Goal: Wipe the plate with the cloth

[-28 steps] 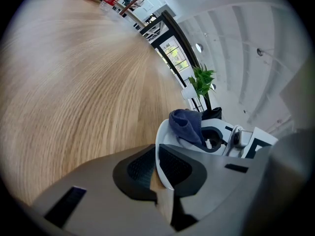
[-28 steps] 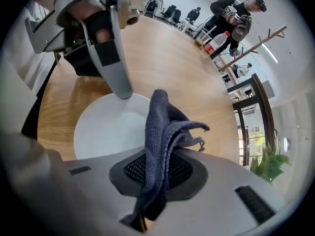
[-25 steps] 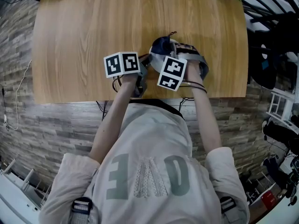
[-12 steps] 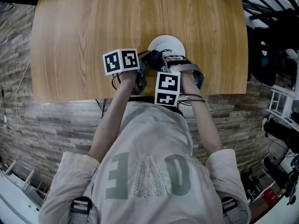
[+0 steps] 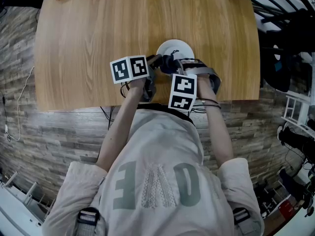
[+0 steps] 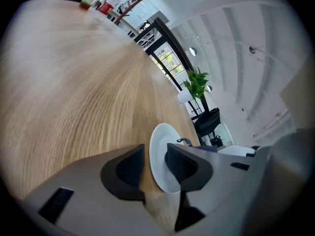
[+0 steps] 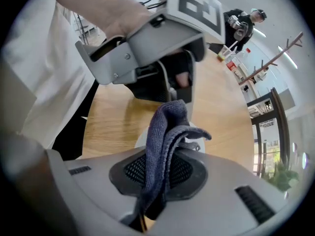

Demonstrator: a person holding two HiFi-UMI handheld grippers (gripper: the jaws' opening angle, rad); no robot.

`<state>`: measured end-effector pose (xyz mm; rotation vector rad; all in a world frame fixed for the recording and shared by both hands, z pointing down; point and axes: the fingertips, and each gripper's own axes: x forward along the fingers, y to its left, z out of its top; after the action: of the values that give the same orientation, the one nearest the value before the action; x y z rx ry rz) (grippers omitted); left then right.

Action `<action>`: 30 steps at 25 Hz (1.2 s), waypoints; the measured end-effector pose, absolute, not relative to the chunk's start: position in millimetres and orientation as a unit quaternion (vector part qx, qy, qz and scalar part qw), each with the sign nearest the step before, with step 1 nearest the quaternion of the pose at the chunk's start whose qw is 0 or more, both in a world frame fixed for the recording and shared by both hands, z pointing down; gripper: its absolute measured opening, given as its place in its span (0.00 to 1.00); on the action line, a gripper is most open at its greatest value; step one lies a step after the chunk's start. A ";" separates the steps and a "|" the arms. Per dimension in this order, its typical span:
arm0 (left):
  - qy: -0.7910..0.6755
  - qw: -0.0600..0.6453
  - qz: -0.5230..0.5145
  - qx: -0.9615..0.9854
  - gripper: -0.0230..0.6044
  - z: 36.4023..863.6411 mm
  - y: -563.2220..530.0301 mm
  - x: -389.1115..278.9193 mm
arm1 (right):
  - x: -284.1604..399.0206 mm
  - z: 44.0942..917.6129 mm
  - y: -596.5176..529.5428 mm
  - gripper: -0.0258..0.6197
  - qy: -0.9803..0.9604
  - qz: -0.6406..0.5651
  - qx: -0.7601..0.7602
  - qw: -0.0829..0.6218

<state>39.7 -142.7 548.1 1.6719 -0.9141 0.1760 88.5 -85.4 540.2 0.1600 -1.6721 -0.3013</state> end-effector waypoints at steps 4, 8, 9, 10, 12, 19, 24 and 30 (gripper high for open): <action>-0.425 0.543 0.057 0.722 0.35 533.2 -152.4 23.1 | 105.4 523.6 -123.6 0.13 -0.741 -0.117 0.144 0.645; -0.452 0.502 -0.003 0.737 0.35 505.2 -164.8 -2.7 | 119.5 524.9 -162.7 0.13 -0.733 -0.094 0.205 0.642; -0.457 0.485 -0.024 0.745 0.34 495.4 -168.5 -8.7 | 122.8 528.0 -169.6 0.13 -0.729 -0.090 0.214 0.644; -0.465 0.467 -0.040 0.752 0.28 486.4 -172.0 -15.2 | 124.9 531.1 -175.2 0.13 -0.725 -0.088 0.220 0.646; -0.486 0.431 -0.050 0.759 0.05 474.2 -177.6 -28.6 | 125.1 537.2 -182.6 0.13 -0.721 -0.088 0.224 0.649; -0.494 0.393 -0.046 0.774 0.05 458.0 -183.6 -39.2 | 109.6 549.7 -186.5 0.13 -0.708 -0.113 0.208 0.665; -0.489 0.393 -0.037 0.778 0.05 460.6 -184.7 -36.7 | 79.7 548.2 -165.0 0.13 -0.720 -0.146 0.168 0.657; -0.484 0.391 -0.036 0.782 0.05 459.2 -186.1 -34.0 | 49.9 547.5 -113.7 0.13 -0.739 -0.169 0.102 0.645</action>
<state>-34.0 -186.1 459.2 1.9862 -1.2306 -0.0916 49.9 -113.7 547.5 0.2327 -1.6815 -0.3837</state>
